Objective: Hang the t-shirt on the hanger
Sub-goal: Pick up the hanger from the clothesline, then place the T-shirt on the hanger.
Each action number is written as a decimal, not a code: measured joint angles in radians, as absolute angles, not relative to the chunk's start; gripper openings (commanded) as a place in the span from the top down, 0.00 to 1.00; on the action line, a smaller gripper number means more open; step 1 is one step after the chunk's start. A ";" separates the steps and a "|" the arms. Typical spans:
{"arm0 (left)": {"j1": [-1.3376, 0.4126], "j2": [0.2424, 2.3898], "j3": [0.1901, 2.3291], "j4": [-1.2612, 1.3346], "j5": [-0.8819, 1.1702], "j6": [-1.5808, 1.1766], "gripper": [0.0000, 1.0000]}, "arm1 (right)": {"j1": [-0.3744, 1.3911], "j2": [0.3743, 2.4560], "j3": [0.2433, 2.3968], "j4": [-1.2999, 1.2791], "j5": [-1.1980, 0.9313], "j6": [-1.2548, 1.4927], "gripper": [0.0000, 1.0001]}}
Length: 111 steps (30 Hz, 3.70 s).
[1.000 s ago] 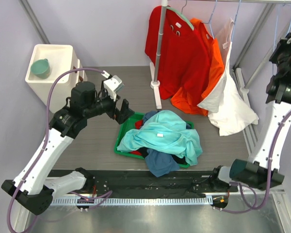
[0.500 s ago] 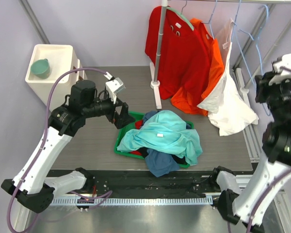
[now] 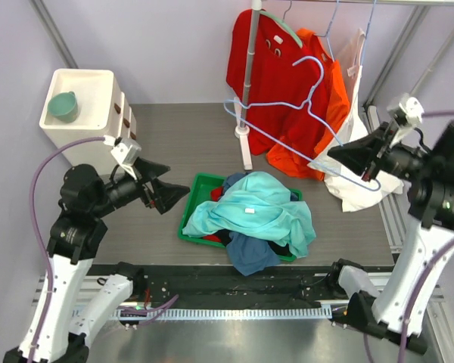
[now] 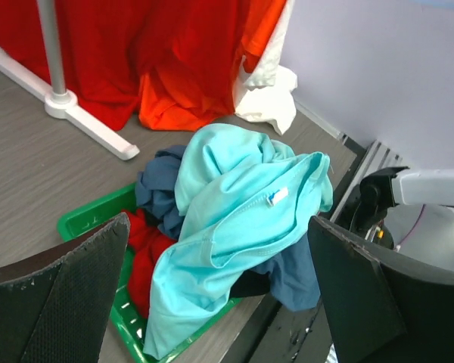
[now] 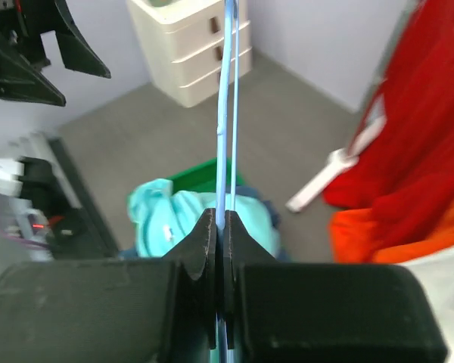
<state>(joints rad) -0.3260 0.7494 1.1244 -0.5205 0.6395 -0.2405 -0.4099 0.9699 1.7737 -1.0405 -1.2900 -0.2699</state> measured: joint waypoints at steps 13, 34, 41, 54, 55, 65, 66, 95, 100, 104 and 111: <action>-0.258 0.699 1.087 -0.646 0.744 0.017 0.02 | 0.167 1.067 1.577 -1.296 -1.034 -0.417 0.99; -0.258 0.798 1.088 -0.762 0.778 0.266 0.07 | 0.402 0.860 1.691 -1.383 -0.624 -0.363 0.99; -0.258 0.803 1.072 -0.780 0.777 0.272 0.07 | 0.403 0.844 1.660 -1.385 -0.566 -0.365 0.99; -0.275 0.894 0.989 -0.748 0.757 0.261 0.16 | 0.450 0.860 1.612 -1.385 -0.544 -0.393 0.99; -0.281 0.903 0.981 -0.744 0.752 0.258 0.16 | 0.451 0.857 1.611 -1.385 -0.544 -0.394 0.99; -0.365 1.013 0.940 -0.656 0.696 0.190 0.18 | 0.450 0.801 1.610 -1.385 -0.546 -0.398 0.99; -0.366 1.021 0.940 -0.647 0.694 0.183 0.19 | 0.450 0.797 1.610 -1.385 -0.548 -0.400 0.99; -0.520 1.187 0.941 -0.550 0.627 0.023 0.84 | 0.496 0.855 1.476 -1.375 -0.524 -0.491 0.99; -0.531 1.179 0.946 -0.546 0.664 0.008 0.96 | 0.496 0.892 1.476 -1.369 -0.504 -0.502 0.99; -0.542 1.159 0.946 -0.542 0.676 0.007 1.00 | 0.496 0.912 1.475 -1.361 -0.487 -0.496 0.99; -0.551 1.130 0.966 -0.544 0.680 0.007 1.00 | 0.496 0.936 1.466 -1.350 -0.491 -0.463 0.99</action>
<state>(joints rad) -0.5514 1.1301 0.9665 -0.5442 0.6796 0.0071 0.4957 0.9360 1.4658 -1.3502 -0.4911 -0.4633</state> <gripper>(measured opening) 0.002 0.048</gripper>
